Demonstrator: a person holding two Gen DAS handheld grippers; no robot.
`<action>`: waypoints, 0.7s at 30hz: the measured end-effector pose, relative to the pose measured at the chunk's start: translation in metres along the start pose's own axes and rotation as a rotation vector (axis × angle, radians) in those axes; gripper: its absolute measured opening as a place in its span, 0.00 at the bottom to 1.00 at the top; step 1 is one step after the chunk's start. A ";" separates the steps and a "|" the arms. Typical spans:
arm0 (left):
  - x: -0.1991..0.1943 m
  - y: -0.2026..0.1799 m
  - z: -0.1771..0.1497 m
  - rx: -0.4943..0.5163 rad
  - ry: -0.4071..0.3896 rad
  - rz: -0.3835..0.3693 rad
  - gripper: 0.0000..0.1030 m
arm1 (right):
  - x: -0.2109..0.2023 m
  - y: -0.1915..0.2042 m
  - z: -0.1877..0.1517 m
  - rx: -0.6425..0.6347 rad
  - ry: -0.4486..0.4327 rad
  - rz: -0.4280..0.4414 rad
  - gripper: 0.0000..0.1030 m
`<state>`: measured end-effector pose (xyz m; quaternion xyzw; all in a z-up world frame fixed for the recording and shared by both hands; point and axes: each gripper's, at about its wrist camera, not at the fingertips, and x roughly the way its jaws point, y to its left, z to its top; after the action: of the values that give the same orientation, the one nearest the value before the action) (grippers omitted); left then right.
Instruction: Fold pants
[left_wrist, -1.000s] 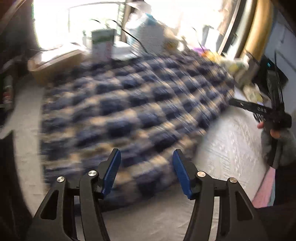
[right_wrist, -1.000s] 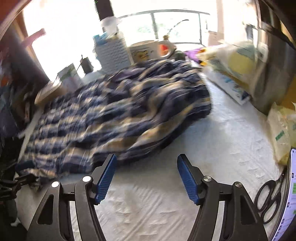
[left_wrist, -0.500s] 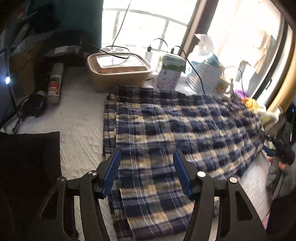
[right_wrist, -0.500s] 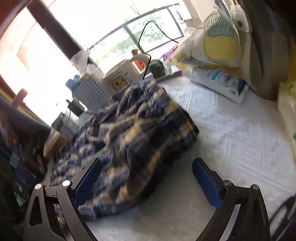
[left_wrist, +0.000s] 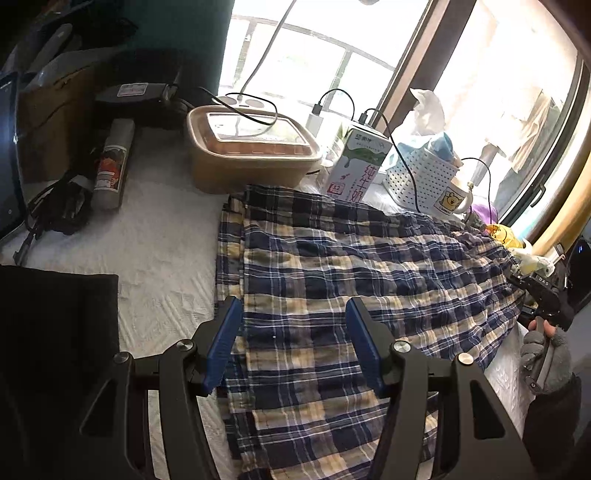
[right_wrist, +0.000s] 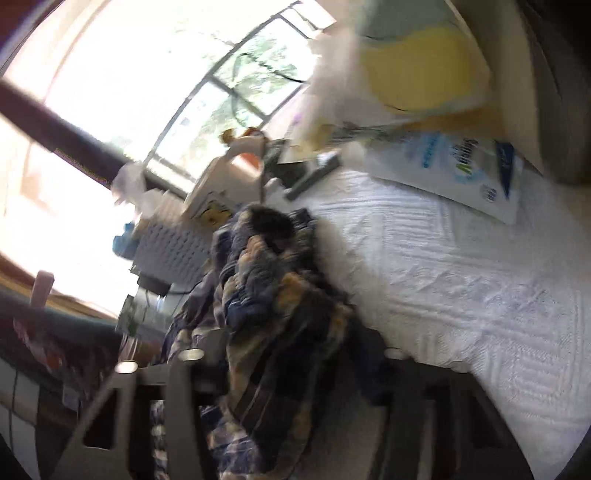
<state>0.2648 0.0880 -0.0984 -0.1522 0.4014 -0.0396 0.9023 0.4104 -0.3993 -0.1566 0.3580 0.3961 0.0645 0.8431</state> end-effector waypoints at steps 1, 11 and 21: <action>0.000 0.002 0.000 -0.002 0.001 -0.001 0.57 | 0.000 0.001 -0.001 0.002 -0.003 -0.002 0.37; -0.005 0.015 -0.004 -0.006 0.000 -0.015 0.57 | -0.031 0.059 -0.013 -0.145 -0.117 -0.056 0.27; -0.017 0.024 -0.009 0.020 -0.023 -0.052 0.57 | -0.050 0.174 -0.054 -0.436 -0.164 -0.048 0.27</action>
<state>0.2454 0.1118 -0.0998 -0.1541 0.3864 -0.0654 0.9070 0.3684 -0.2612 -0.0354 0.1620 0.3111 0.0992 0.9312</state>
